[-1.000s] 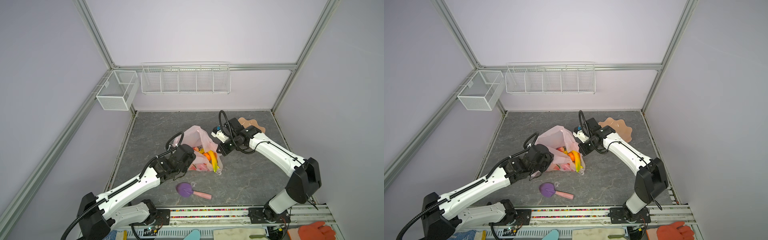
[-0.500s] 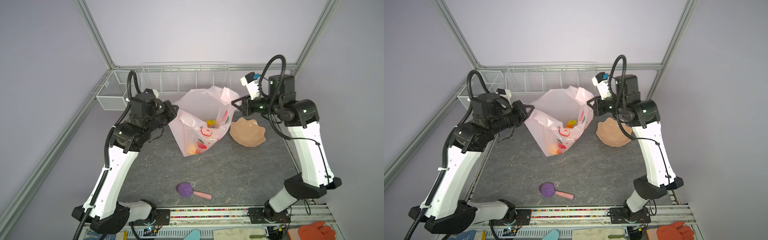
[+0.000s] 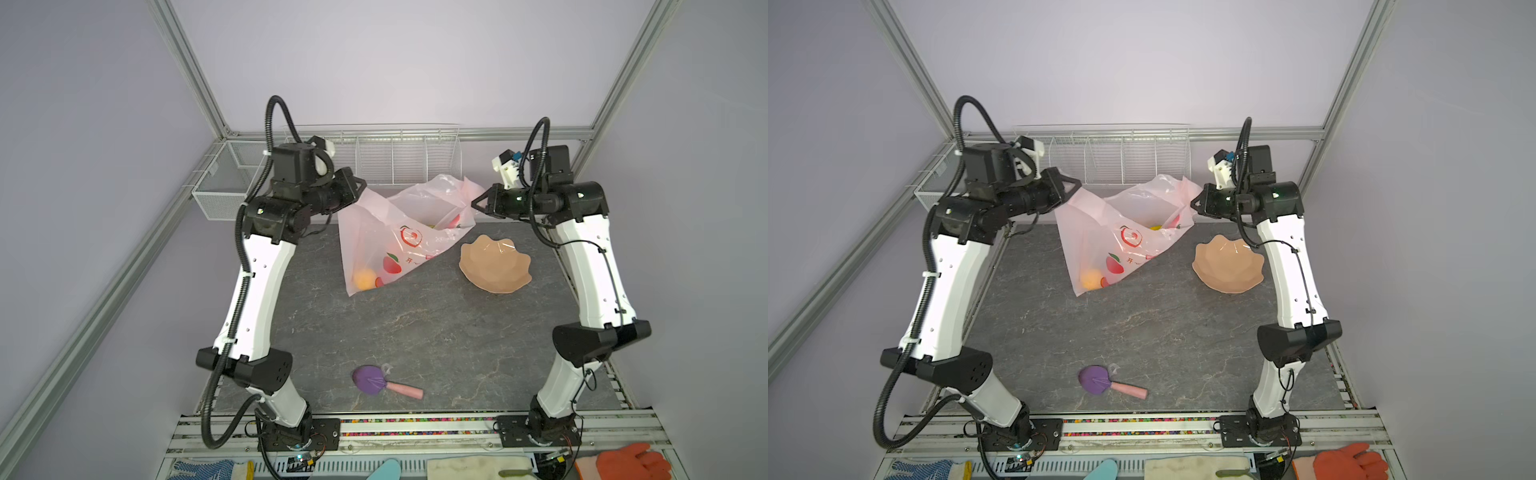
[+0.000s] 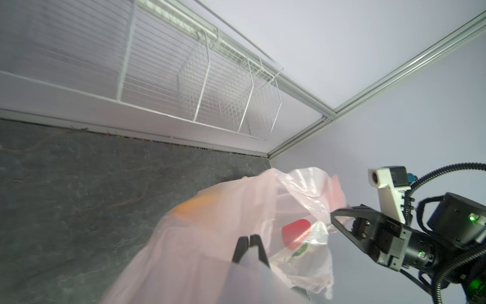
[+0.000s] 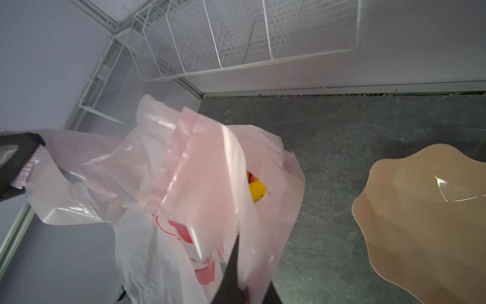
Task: Place the fruits into the plastic bag
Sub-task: 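Lift the pink bag by its rims with both grippers, raising it upright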
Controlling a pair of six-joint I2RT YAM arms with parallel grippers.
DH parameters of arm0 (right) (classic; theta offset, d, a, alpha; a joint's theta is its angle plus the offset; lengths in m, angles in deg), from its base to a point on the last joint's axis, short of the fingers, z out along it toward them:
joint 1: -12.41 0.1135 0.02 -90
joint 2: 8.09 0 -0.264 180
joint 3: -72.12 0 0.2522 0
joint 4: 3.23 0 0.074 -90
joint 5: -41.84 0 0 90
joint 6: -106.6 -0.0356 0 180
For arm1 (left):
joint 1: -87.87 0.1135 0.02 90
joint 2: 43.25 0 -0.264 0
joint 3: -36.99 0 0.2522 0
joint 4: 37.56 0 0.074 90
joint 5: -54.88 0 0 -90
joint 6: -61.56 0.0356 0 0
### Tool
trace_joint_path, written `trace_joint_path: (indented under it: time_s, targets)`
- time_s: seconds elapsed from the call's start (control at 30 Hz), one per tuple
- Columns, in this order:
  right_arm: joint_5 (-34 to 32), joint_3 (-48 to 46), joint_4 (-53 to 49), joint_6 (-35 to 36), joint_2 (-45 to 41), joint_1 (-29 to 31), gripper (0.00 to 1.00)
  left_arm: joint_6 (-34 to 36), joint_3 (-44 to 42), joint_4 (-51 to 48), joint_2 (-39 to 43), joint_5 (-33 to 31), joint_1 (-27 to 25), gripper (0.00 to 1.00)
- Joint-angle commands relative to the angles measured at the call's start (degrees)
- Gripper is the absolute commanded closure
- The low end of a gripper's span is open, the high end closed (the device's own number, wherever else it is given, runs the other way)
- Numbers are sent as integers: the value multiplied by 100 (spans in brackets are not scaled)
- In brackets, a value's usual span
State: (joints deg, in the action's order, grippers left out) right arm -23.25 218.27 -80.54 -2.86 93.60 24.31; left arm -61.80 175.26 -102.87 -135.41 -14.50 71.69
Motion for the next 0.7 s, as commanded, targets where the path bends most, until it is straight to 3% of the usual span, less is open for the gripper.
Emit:
trace_joint_path:
  time_s: [0.0, 0.1, 0.2, 0.43, 0.53, 0.67]
  targets:
    - [214, -1181, 911, -666, -849, 23, 93, 319, -923, 170, 562, 215, 711, 100]
    - [109, -2375, 1831, -1236, -1447, 20, 93, 434, -1290, 331, 579, 160, 959, 100]
    - [-73, -2669, 2039, -1458, -1684, 185, 93, 243, -1289, 790, 318, 495, 898, 100]
    - [39, -2407, 1958, -1621, -1538, 672, 93, 1015, 107, 697, -834, 1064, -376, 100]
    - [11, -2664, 1982, -1790, -1501, 767, 93, 1073, -232, 1003, -767, 1245, -460, 100]
    - [-497, -3416, 2296, -2068, -1733, 947, 93, 1358, -888, 1306, -586, 1683, -406, 100]
